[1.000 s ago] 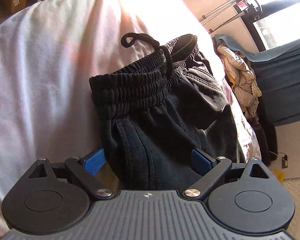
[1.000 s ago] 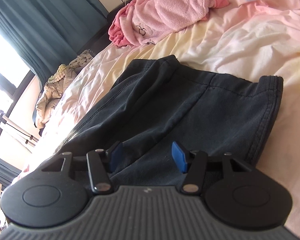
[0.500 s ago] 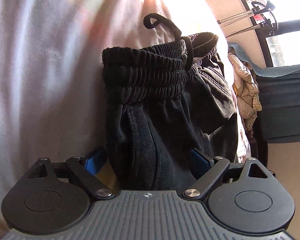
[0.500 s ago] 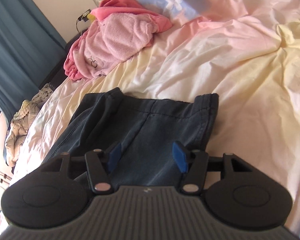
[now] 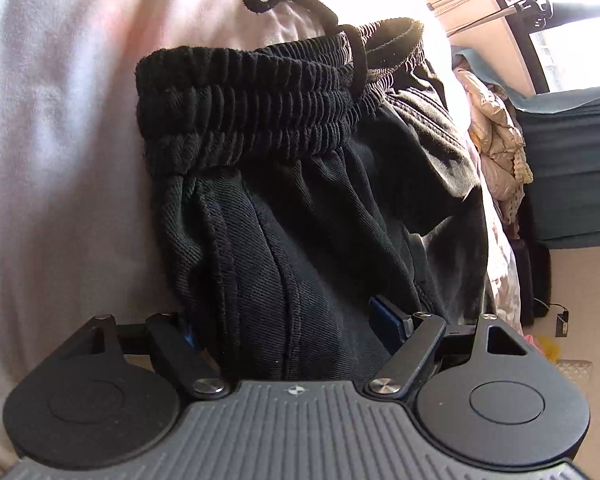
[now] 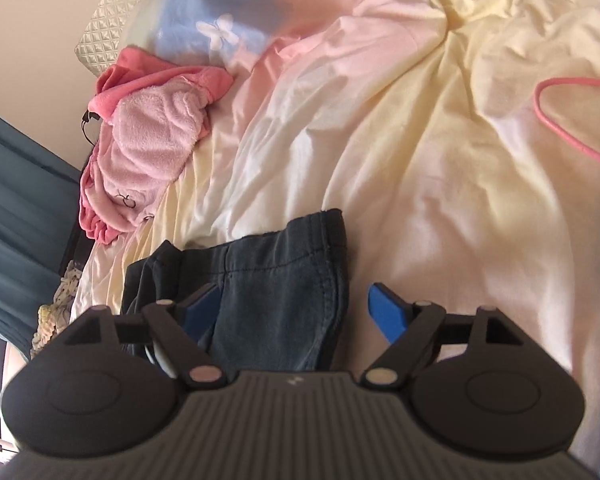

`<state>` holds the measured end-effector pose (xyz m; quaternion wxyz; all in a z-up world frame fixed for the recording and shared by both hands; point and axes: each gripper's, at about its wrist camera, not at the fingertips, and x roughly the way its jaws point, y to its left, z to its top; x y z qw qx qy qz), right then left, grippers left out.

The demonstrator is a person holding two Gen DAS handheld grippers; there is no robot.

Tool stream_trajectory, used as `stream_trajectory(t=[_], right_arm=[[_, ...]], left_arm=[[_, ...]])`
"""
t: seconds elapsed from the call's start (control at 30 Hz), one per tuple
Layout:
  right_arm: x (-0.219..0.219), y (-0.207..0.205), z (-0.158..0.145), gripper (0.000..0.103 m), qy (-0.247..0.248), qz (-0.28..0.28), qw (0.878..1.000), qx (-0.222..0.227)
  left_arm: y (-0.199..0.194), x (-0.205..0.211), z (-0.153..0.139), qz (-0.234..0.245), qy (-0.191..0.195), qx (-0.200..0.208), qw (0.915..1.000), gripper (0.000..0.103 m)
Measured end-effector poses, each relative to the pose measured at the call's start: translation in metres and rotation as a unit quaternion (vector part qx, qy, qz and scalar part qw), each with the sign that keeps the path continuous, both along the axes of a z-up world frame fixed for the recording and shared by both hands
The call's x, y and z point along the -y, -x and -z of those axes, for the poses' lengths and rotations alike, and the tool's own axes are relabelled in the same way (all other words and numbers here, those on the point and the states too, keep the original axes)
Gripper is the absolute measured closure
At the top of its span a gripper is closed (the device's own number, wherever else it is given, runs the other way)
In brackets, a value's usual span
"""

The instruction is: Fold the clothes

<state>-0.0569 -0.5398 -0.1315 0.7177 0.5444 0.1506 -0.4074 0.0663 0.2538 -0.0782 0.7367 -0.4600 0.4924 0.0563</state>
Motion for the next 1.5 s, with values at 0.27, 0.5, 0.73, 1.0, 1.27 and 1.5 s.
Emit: stream_trajectory(t=[0.27, 0.5, 0.73, 1.0, 1.27, 1.5], right_arm=[[-0.013, -0.042, 0.006, 0.020, -0.023, -0.093, 0.995, 0.040], [-0.028, -0.054, -0.017, 0.021, 0.038, -0.121, 0.986, 0.106], [-0.028, -0.062, 0.011, 0.032, -0.025, -0.096, 0.995, 0.025], [-0.026, -0.063, 0.011, 0.085, -0.005, -0.086, 0.994, 0.071], [-0.025, -0.062, 0.000, 0.099, 0.017, -0.085, 0.992, 0.096], [-0.016, -0.052, 0.011, 0.094, -0.026, -0.050, 0.992, 0.116]], left_arm=[[0.003, -0.005, 0.014, -0.016, 0.078, 0.044, 0.9958, 0.024], [0.008, -0.004, 0.014, -0.041, 0.087, 0.065, 0.9933, 0.029], [-0.014, 0.017, 0.016, -0.006, 0.015, -0.014, 0.9998, 0.029], [-0.013, 0.022, 0.007, -0.011, -0.043, 0.002, 0.9990, 0.067], [-0.002, 0.014, -0.004, -0.041, -0.019, 0.063, 0.9970, 0.092], [-0.003, 0.008, 0.001, -0.053, 0.006, 0.056, 0.9970, 0.091]])
